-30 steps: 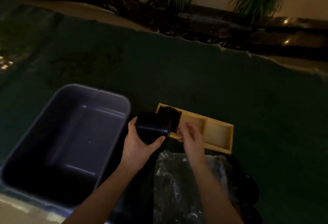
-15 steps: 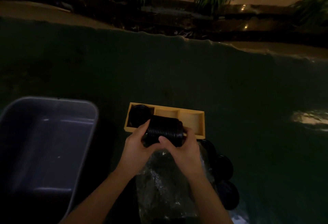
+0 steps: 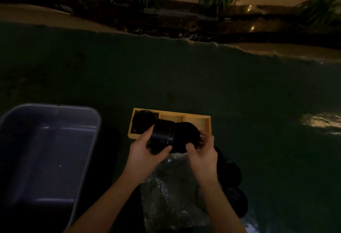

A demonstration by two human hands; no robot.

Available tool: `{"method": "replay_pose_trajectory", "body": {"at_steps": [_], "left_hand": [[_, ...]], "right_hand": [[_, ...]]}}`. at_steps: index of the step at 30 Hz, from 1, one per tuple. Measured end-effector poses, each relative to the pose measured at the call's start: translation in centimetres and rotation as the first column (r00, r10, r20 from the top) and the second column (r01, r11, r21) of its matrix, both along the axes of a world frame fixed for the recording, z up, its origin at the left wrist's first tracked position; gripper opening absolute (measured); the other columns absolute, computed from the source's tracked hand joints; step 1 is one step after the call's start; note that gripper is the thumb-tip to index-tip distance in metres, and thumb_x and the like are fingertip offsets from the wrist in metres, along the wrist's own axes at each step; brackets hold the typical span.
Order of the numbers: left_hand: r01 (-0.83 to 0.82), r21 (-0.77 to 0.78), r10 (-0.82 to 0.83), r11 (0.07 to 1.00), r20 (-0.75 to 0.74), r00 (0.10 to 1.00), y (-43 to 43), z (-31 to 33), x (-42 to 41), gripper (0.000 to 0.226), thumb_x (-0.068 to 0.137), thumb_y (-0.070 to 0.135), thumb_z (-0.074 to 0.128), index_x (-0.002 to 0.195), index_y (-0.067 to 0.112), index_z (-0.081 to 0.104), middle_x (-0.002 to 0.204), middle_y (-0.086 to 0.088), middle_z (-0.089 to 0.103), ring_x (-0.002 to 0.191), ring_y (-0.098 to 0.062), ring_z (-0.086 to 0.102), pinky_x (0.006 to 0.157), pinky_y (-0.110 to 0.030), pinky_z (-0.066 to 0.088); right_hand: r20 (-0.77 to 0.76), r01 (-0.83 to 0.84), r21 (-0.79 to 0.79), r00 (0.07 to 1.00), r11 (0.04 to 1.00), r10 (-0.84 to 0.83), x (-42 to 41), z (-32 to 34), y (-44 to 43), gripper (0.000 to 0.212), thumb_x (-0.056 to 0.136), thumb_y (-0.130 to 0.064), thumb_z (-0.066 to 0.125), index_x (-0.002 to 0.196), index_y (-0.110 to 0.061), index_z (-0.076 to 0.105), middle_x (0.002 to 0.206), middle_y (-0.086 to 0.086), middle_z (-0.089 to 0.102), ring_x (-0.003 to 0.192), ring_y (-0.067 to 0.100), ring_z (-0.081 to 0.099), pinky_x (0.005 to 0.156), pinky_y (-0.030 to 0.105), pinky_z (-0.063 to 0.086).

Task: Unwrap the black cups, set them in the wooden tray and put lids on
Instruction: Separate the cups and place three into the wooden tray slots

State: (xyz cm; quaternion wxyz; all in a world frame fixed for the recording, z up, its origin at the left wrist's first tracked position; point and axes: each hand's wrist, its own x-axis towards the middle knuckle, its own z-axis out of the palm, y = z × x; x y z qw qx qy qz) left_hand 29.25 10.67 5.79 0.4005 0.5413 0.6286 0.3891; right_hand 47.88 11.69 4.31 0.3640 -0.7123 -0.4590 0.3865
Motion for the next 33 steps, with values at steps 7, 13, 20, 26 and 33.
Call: {"method": "replay_pose_trajectory", "body": {"at_steps": [7, 13, 20, 26, 33], "left_hand": [[-0.088, -0.016, 0.089, 0.996, 0.018, 0.996, 0.3, 0.4, -0.9, 0.060, 0.074, 0.034, 0.081, 0.130, 0.026, 0.061, 0.120, 0.012, 0.068, 0.117, 0.000, 0.062, 0.100, -0.027, 0.053], [-0.123, -0.024, 0.123, 0.992, -0.004, 0.992, 1.0, 1.0, -1.5, 0.060, 0.078, 0.023, 0.083, 0.132, 0.027, 0.059, 0.121, 0.016, 0.067, 0.117, 0.009, 0.059, 0.093, -0.008, 0.047], [-0.149, -0.019, 0.150, 0.989, 0.005, 0.989, 1.2, 1.4, -1.8, 0.063, 0.076, 0.032, 0.080, 0.134, 0.030, 0.057, 0.125, 0.014, 0.066, 0.121, 0.002, 0.059, 0.097, -0.015, 0.049], [-0.143, 0.013, 0.143, 0.990, -0.026, 0.989, 1.1, 1.7, -2.2, 0.054, 0.073, 0.039, 0.077, 0.121, 0.051, 0.053, 0.121, 0.019, 0.064, 0.117, 0.009, 0.058, 0.095, -0.009, 0.046], [-0.036, 0.137, 0.065, 0.990, -0.210, 0.975, 0.6, 0.7, -0.7, 0.059, 0.077, 0.025, 0.083, 0.131, 0.021, 0.060, 0.124, 0.013, 0.053, 0.116, 0.010, 0.051, 0.101, -0.008, 0.041]], "right_hand": [[-0.292, 0.175, -0.271, 0.922, 0.947, -0.254, 0.7, -5.0, 5.8, 0.027, 0.093, -0.021, 0.072, 0.119, -0.019, 0.063, 0.111, 0.002, 0.066, 0.099, 0.019, 0.069, 0.080, 0.042, 0.065], [0.179, -0.050, -0.339, 0.977, 0.939, 0.117, -0.4, -7.7, 10.1, 0.029, 0.094, -0.050, 0.065, 0.108, -0.025, 0.074, 0.087, -0.013, 0.068, 0.069, -0.005, 0.053, 0.055, 0.016, 0.035], [0.502, -0.055, -0.356, 0.831, 0.933, 0.241, -1.6, -9.9, 10.3, 0.040, 0.090, -0.055, 0.068, 0.110, -0.020, 0.069, 0.117, 0.007, 0.067, 0.111, 0.027, 0.063, 0.091, 0.042, 0.054], [0.266, 0.022, -0.260, 0.963, 0.965, 0.050, -1.8, -7.8, 9.1, 0.048, 0.095, -0.057, 0.061, 0.122, -0.017, 0.058, 0.128, 0.007, 0.059, 0.114, 0.029, 0.062, 0.100, 0.047, 0.051], [-0.571, -0.126, -0.105, 0.820, 0.987, 0.044, -2.2, 0.0, 2.8, 0.047, 0.086, -0.063, 0.065, 0.112, -0.024, 0.067, 0.106, 0.003, 0.078, 0.094, 0.024, 0.078, 0.072, 0.034, 0.061]]}}
